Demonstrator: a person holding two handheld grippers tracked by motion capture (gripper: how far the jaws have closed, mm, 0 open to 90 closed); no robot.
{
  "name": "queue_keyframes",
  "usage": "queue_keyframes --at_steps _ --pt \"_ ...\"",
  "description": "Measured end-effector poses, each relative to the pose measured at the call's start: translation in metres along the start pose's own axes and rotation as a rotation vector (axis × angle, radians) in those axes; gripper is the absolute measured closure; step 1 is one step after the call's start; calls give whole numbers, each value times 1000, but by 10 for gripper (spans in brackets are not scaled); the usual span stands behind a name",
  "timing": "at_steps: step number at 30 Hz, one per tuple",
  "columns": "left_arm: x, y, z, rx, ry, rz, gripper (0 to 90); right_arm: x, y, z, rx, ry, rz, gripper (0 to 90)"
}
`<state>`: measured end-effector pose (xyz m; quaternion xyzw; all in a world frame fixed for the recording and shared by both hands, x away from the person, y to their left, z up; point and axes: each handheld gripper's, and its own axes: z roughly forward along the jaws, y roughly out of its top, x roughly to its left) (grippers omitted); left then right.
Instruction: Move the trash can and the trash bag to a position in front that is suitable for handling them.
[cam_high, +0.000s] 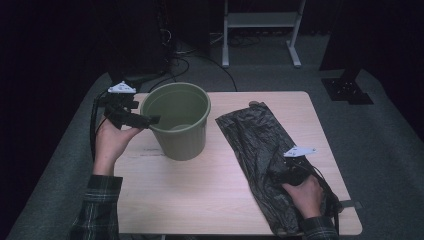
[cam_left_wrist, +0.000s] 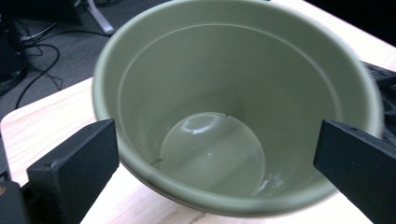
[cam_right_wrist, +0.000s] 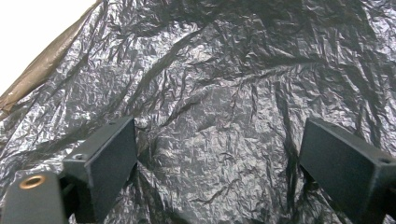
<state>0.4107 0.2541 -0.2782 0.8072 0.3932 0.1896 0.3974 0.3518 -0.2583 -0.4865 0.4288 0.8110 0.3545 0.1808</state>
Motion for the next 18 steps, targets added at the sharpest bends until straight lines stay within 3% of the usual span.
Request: queue_keyframes --at_steps 11,18 --pt "21 -5 24 54 39 -27 0 0 0 0 0 0 -1 103" --pt "26 -10 34 78 26 -36 0 0 0 0 1 1 0 102"
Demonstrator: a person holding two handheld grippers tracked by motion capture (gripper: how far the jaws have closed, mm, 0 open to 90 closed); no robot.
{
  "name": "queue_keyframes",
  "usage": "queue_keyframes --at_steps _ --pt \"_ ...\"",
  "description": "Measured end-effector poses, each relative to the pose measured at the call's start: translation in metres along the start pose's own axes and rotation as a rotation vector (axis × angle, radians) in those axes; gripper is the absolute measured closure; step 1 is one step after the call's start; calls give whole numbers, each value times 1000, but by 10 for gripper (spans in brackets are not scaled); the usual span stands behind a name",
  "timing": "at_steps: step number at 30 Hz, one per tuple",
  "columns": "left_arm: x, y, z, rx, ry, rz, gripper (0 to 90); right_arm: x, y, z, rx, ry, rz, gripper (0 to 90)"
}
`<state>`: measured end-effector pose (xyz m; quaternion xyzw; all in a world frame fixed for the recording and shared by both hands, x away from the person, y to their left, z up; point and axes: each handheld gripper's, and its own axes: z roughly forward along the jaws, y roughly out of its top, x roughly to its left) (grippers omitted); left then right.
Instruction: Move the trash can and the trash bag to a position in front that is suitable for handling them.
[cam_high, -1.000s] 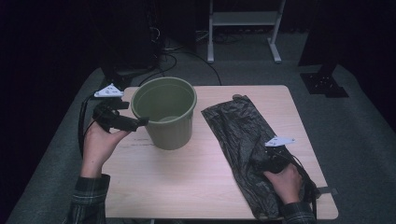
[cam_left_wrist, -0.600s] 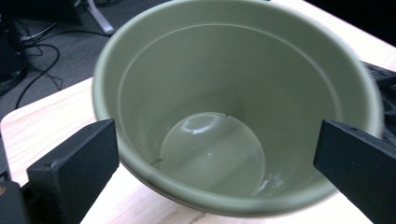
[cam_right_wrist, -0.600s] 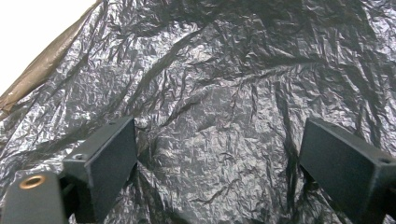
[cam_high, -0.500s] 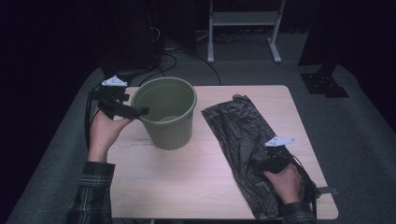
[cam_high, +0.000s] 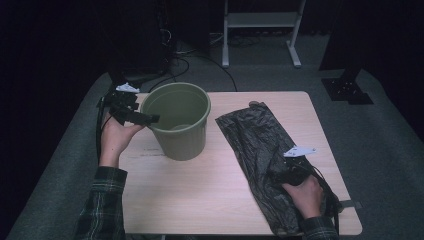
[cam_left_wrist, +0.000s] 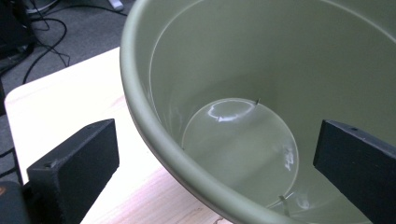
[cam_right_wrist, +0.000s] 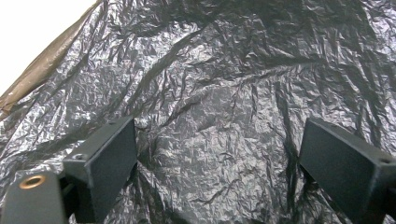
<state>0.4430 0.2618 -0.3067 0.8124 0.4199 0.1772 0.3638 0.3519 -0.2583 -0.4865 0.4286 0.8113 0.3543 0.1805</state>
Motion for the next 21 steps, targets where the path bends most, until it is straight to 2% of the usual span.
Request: queue_keyframes --at_steps 6,11,14,21 --pt "0 -3 4 8 -23 -1 0 0 0 0 0 0 0 103" --pt "-4 -3 7 24 -42 11 0 0 0 0 0 0 0 102" --pt "-6 -3 9 33 -39 24 0 0 0 0 0 0 0 103" --pt "-6 -4 8 24 -59 2 0 0 0 0 0 0 0 103"
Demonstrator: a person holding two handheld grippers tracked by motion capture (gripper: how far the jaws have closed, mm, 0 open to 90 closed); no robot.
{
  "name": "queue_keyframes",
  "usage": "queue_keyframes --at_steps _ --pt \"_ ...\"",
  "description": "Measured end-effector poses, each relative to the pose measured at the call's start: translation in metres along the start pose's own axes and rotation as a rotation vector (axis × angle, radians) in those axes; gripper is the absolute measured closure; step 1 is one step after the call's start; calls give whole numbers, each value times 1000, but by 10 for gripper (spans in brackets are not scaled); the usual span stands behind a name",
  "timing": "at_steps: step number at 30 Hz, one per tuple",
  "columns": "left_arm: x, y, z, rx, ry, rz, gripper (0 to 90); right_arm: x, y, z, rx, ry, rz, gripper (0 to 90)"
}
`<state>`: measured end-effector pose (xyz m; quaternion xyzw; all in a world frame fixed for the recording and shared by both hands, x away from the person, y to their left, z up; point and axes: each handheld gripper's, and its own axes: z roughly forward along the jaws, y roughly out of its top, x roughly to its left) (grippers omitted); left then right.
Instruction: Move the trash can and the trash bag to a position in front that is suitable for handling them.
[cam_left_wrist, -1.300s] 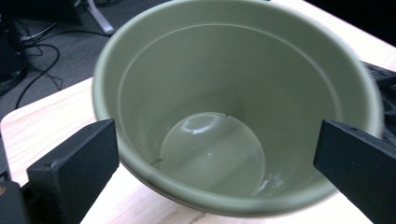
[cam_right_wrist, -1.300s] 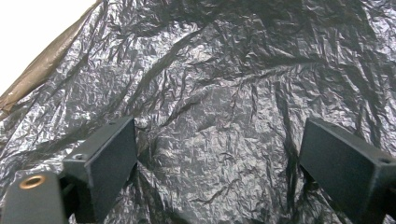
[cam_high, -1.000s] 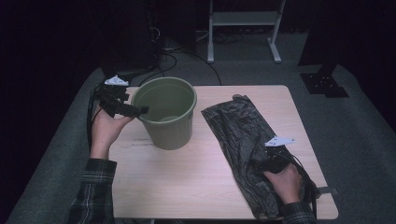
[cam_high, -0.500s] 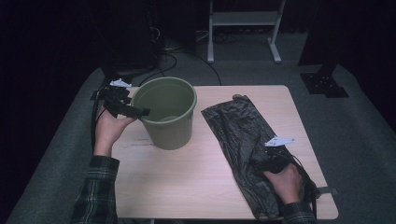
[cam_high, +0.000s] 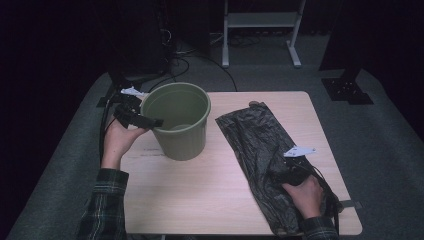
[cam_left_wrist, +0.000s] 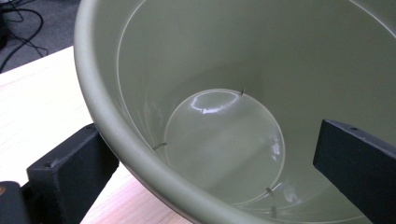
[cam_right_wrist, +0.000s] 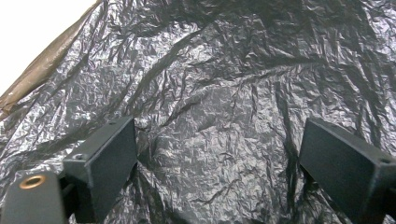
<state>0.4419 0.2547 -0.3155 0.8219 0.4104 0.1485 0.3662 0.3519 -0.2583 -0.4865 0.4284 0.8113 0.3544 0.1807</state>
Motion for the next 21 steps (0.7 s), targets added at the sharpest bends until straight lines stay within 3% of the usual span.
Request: queue_keyframes --at_steps 11,21 --pt "-8 -3 -1 1 -25 3 0 0 0 0 0 0 0 103" --pt "-27 -6 -3 -1 -52 17 0 0 0 0 0 0 1 103"
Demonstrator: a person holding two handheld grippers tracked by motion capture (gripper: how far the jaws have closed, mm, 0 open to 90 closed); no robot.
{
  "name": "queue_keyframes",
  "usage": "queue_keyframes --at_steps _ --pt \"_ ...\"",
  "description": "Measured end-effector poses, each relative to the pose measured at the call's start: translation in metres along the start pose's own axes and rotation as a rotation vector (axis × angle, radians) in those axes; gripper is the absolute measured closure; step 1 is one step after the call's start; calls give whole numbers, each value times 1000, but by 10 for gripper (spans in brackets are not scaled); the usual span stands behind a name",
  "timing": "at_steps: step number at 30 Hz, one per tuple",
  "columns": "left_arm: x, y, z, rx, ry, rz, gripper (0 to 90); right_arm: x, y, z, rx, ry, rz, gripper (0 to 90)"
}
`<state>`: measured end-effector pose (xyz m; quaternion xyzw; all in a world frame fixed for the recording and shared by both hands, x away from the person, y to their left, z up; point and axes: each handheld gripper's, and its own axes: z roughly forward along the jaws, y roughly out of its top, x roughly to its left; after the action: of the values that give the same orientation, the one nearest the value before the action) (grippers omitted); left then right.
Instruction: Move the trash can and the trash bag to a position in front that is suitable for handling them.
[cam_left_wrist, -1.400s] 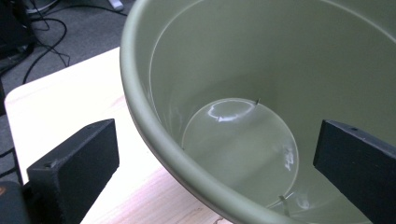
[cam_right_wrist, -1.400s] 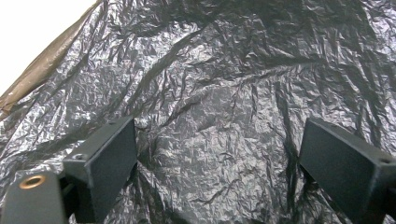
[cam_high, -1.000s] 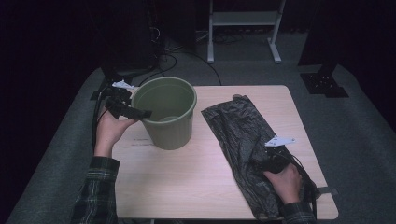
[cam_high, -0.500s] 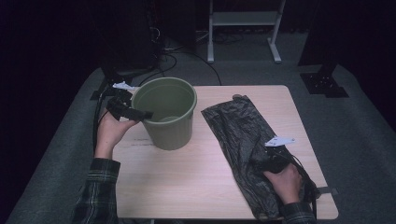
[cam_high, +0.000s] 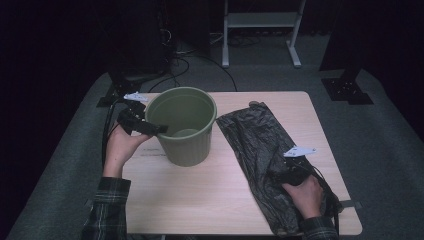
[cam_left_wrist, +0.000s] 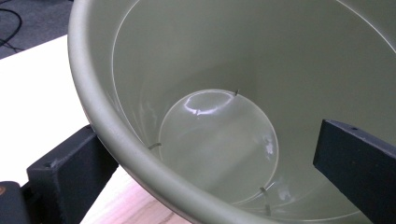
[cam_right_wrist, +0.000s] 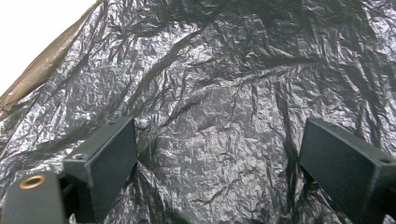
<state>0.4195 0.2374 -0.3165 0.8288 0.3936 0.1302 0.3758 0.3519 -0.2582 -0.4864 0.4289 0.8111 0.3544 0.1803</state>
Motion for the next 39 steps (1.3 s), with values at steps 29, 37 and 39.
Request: queue_keyframes --at_steps 29,37,39 --pt "-83 -23 -8 -18 -139 89 0 0 0 0 0 0 0 103" --pt "-92 -27 -12 -9 -147 94 0 0 0 0 0 0 0 103" --pt "-95 -28 -13 -2 -152 96 0 0 0 0 0 0 0 103"
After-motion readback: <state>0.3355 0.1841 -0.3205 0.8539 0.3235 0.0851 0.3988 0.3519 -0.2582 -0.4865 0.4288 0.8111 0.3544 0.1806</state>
